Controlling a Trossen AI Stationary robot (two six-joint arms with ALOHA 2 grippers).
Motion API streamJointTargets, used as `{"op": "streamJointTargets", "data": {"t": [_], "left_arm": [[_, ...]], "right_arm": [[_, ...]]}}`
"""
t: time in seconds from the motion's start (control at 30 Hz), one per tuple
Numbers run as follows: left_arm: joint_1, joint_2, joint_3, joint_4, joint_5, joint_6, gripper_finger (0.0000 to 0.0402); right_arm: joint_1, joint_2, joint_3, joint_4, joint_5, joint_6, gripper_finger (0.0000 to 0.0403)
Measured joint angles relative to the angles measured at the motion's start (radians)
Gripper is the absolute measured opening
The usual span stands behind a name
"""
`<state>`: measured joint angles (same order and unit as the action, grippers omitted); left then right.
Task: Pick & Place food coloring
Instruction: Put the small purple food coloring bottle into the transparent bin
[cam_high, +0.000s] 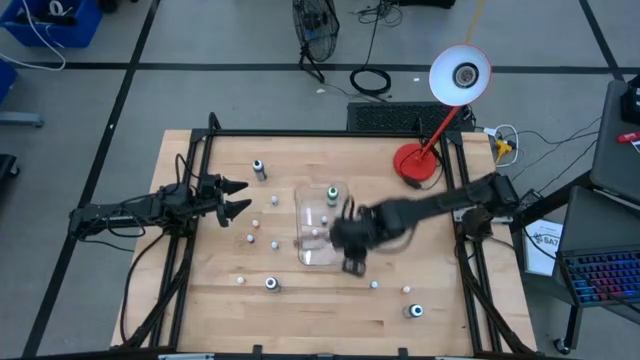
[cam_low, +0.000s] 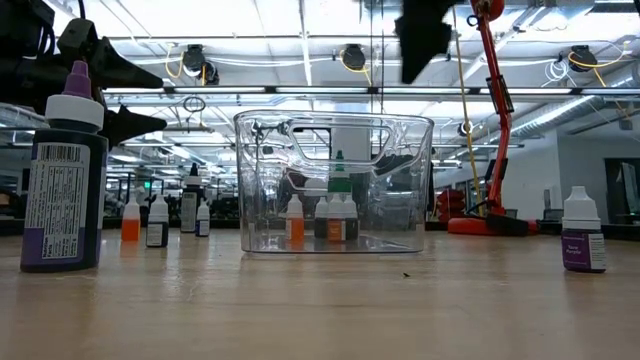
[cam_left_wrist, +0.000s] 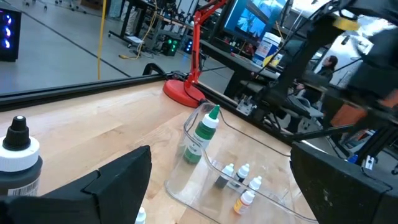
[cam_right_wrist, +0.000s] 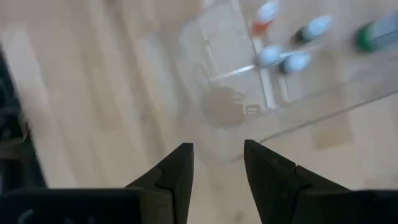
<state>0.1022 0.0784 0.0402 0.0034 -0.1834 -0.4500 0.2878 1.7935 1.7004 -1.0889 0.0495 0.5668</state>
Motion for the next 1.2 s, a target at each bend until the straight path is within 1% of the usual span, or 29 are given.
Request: {"op": "streamJointTargets", "data": {"t": [0.13, 0.2, 0.3, 0.43, 0.6, 0.73, 0.93, 1.07, 1.2], "left_arm": [[0.0, 0.0, 0.0, 0.0, 0.0, 0.0, 0.0379], [0.0, 0.0, 0.0, 0.0, 0.0, 0.0, 0.0379], [0.0, 0.0, 0.0, 0.0, 0.0, 0.0, 0.0379], [0.0, 0.0, 0.0, 0.0, 0.0, 0.0, 0.0379], [0.0, 0.0, 0.0, 0.0, 0.0, 0.0, 0.0379], [0.0, 0.0, 0.0, 0.0, 0.0, 0.0, 0.0379], [0.0, 0.0, 0.0, 0.0, 0.0, 0.0, 0.0379], [0.0, 0.0, 0.0, 0.0, 0.0, 0.0, 0.0379], [0.0, 0.0, 0.0, 0.0, 0.0, 0.0, 0.0379]], "right_arm": [[0.13, 0.031, 0.0, -0.015, 0.052, 0.084, 0.0129], [0.178, 0.049, 0.0, -0.037, 0.085, 0.115, 0.0129], [0.229, 0.074, -0.001, -0.093, 0.148, 0.183, 0.0129], [0.268, 0.1, -0.001, -0.136, 0.16, 0.261, 0.013], [0.285, 0.116, -0.011, -0.147, 0.16, 0.312, 0.013], [0.285, 0.113, -0.084, -0.127, 0.15, 0.352, 0.013], [0.266, 0.114, -0.196, -0.079, 0.055, 0.359, 0.013], [0.25, 0.113, -0.213, -0.029, 0.027, 0.344, 0.013], [0.249, 0.113, -0.214, -0.007, 0.027, 0.331, 0.013]]}}
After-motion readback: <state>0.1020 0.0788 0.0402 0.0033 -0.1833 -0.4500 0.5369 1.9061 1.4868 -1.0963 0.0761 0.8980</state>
